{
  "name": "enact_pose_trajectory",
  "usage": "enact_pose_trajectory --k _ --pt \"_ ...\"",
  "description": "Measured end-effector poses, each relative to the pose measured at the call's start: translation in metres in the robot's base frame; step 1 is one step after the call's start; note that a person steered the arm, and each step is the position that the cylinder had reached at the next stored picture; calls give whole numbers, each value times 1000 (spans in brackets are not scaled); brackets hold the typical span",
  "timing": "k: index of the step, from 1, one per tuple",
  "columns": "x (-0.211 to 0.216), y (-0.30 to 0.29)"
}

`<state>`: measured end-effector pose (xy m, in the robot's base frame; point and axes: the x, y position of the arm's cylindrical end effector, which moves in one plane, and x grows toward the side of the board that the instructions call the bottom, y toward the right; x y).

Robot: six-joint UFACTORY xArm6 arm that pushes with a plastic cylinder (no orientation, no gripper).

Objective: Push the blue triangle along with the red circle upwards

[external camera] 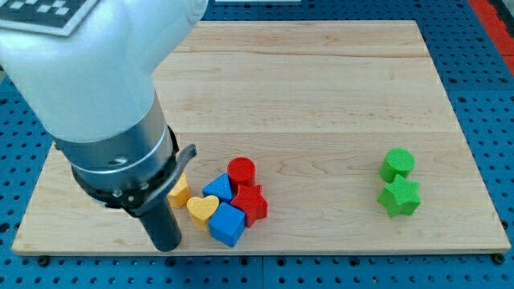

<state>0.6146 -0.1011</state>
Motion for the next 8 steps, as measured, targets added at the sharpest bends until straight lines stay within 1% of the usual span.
enact_pose_trajectory --k 1,2,3,4,6,7,8 --pt "4 48" --pt "-12 95" --pt "-41 128" --pt "-48 134" --pt "-23 69" --pt "-22 20" --pt "-7 -20"
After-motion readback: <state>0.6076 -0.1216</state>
